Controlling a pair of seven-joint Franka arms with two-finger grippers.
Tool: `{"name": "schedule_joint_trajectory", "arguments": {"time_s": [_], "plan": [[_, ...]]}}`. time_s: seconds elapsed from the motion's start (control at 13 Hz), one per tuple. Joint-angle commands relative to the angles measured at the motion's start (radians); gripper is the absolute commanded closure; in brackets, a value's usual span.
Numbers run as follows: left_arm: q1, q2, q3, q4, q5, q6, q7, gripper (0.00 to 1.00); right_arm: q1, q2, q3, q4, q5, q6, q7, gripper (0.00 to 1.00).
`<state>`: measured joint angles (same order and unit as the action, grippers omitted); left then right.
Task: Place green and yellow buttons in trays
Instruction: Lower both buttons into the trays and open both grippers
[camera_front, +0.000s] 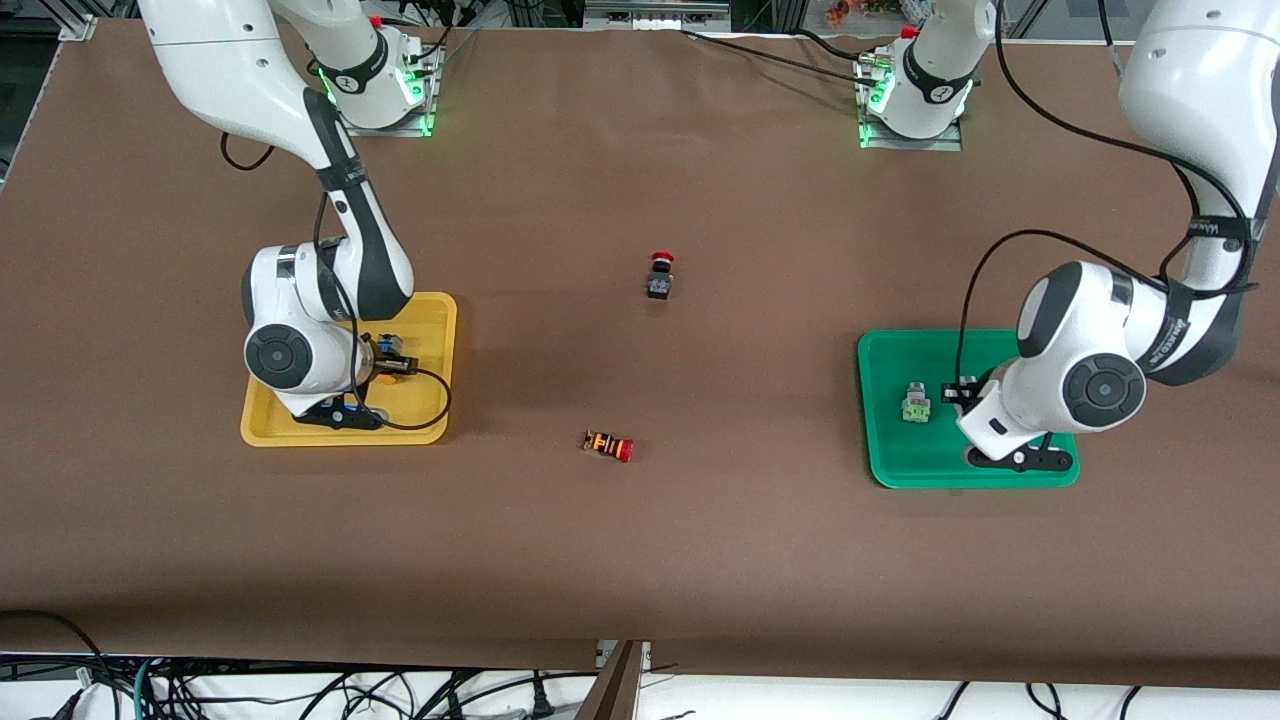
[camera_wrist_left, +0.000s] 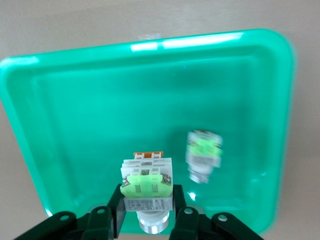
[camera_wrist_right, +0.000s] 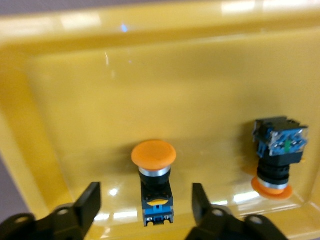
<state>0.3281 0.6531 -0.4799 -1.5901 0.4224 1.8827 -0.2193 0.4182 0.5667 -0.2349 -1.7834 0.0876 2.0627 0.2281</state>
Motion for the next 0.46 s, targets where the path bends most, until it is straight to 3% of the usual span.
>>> {"name": "schedule_joint_trajectory", "arguments": {"time_s": [0.0, 0.15, 0.23, 0.31, 0.38], "plan": [[0.038, 0.077, -0.002, 0.019, 0.081, 0.067, 0.067, 1.00, -0.009, -0.028, -0.001, 0.076, 0.009, -0.102, -0.036, 0.00], [0.046, 0.108, 0.015, 0.022, 0.104, 0.124, 0.081, 0.94, -0.022, -0.028, -0.003, 0.123, 0.008, -0.153, -0.093, 0.00], [0.045, 0.109, 0.018, 0.024, 0.105, 0.133, 0.081, 0.84, -0.033, -0.039, -0.003, 0.137, 0.008, -0.167, -0.122, 0.00], [0.046, 0.105, 0.018, 0.025, 0.104, 0.133, 0.083, 0.57, -0.042, -0.066, 0.002, 0.139, -0.003, -0.174, -0.133, 0.00], [0.048, 0.097, 0.018, 0.025, 0.104, 0.130, 0.087, 0.01, -0.065, -0.088, 0.018, 0.141, -0.006, -0.200, -0.128, 0.00]]}}
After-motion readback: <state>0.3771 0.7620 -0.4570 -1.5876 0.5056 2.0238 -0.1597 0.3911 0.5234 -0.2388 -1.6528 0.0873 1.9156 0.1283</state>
